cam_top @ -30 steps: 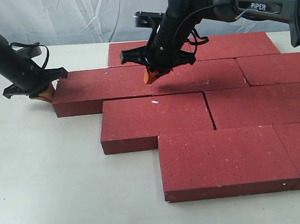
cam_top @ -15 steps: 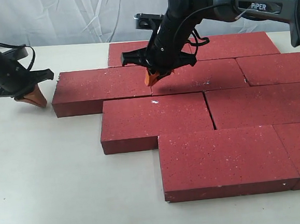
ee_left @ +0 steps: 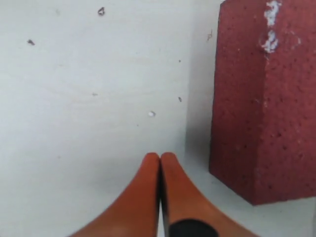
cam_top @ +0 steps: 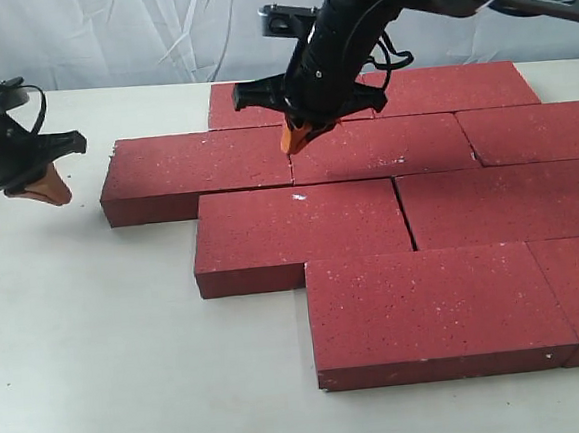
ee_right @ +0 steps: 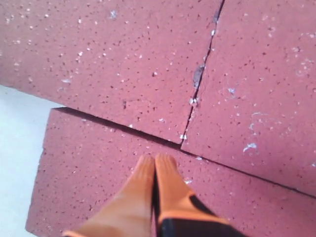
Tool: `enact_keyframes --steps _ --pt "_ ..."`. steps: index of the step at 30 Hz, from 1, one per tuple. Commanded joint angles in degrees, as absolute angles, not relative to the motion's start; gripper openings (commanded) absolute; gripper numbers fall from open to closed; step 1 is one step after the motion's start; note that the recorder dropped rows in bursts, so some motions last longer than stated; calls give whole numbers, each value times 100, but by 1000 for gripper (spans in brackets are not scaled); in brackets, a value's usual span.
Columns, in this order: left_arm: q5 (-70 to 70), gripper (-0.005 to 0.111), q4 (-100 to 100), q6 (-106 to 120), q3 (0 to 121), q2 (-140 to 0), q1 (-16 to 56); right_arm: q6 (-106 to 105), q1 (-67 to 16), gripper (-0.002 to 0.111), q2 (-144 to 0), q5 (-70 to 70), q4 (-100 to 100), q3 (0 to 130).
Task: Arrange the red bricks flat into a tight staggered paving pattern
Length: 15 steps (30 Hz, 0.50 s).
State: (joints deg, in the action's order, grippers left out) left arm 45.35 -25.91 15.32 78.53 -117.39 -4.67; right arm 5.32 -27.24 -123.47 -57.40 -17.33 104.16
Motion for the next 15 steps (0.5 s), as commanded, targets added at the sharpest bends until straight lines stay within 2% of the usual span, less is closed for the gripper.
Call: enact_keyframes --steps 1,7,15 --pt "4253 0 -2563 1544 7353 -11158 -500 521 -2698 -1 -12096 -5829 -1699 10432" --pt "3966 0 -2448 1554 6743 -10366 -434 454 -2698 -1 -12070 -6224 -1685 10432" --pt "3526 0 -2177 1533 6141 -9380 164 454 -2698 -1 -11894 -6637 -1373 10395"
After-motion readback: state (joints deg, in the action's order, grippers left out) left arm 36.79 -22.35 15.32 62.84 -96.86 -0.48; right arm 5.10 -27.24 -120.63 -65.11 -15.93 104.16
